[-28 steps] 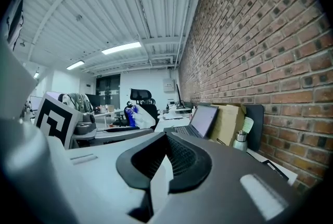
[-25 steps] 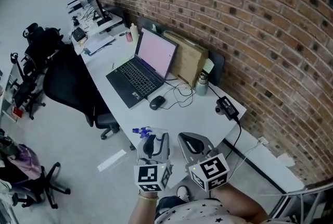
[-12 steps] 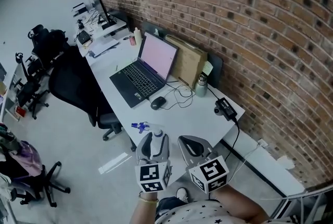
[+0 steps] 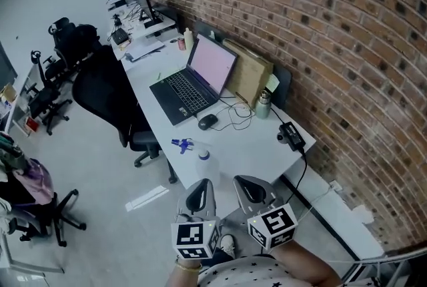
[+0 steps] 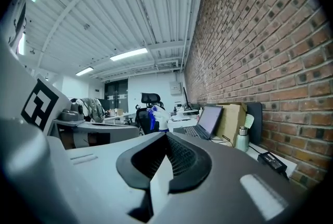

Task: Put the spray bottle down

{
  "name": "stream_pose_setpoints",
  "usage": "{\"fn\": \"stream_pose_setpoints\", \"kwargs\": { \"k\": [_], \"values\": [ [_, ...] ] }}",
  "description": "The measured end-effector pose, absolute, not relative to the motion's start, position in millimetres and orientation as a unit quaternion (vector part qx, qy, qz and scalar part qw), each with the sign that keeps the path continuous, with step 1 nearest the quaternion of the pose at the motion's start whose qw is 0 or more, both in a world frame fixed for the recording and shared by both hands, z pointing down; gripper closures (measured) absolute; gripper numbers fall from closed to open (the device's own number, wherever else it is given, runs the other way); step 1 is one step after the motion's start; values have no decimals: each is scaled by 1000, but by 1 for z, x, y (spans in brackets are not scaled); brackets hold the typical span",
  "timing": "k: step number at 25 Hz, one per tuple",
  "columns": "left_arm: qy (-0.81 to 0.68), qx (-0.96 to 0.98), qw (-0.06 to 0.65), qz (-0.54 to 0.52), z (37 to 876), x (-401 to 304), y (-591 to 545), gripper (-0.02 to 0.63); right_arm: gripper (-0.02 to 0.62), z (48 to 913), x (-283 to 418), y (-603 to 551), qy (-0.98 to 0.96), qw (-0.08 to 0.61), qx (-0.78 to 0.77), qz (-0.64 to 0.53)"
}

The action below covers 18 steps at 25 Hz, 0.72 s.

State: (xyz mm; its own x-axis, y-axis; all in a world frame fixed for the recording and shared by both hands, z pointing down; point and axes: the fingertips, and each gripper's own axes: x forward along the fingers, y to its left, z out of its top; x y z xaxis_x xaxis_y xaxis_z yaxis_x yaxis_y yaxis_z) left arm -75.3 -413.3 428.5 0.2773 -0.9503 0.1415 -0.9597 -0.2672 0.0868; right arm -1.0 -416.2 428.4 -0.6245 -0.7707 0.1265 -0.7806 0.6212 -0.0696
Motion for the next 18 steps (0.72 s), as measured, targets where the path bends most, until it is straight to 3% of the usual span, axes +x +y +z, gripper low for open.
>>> {"fn": "stream_pose_setpoints", "kwargs": {
  "k": [18],
  "values": [
    [-591, 801, 89, 31, 424, -59, -402, 599, 598, 420, 6, -407, -902, 43, 429, 32]
  ]
}}
